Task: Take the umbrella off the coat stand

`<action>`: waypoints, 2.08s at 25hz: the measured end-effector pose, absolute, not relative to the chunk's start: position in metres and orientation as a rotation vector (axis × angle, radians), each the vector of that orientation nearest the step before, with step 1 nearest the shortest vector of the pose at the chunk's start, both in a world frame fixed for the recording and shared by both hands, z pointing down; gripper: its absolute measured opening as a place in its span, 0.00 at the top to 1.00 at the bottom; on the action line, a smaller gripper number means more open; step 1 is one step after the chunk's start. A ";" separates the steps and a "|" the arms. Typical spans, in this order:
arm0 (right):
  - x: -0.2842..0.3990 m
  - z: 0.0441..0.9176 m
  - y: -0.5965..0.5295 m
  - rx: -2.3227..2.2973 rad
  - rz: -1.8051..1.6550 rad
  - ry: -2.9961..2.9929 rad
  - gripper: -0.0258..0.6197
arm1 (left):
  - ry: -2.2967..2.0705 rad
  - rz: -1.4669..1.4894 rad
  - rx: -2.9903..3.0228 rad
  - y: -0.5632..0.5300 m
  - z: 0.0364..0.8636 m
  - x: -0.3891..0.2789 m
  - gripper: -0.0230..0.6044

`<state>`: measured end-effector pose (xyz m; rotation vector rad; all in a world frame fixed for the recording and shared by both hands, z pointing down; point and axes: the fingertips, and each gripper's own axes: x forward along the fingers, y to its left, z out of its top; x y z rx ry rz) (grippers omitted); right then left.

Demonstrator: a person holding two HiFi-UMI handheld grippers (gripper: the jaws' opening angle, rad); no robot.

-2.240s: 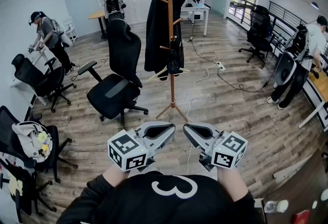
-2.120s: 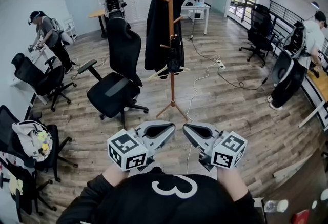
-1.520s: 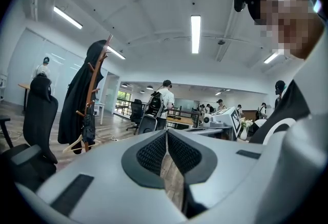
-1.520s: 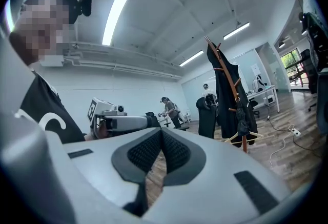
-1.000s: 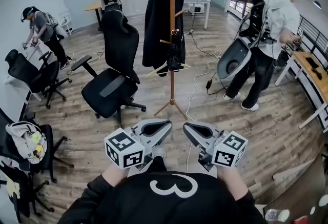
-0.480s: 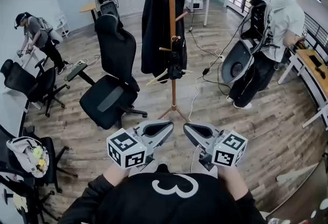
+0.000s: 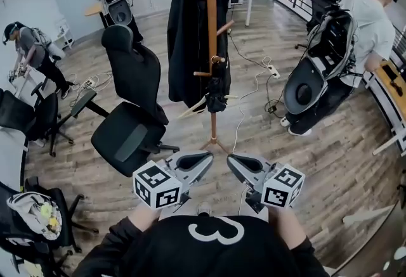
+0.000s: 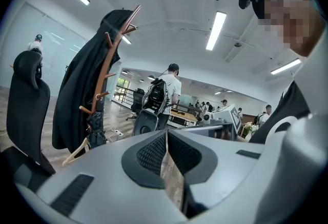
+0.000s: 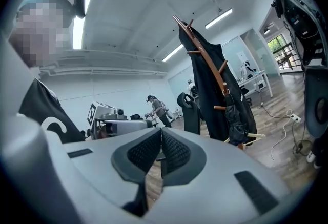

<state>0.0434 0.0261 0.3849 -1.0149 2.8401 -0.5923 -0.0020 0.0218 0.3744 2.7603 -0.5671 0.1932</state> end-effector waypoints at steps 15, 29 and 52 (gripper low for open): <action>0.036 0.397 -0.104 -1.089 -0.644 2.723 0.92 | -0.534 0.198 2.753 -0.111 0.397 -0.038 0.92; 0.057 0.402 -0.167 -1.196 -0.585 2.786 0.92 | -0.552 0.174 2.741 -0.166 0.397 -0.031 0.92; 0.080 0.438 -0.295 -1.218 -0.597 2.944 0.72 | -0.659 0.153 2.654 -0.268 0.417 -0.012 0.92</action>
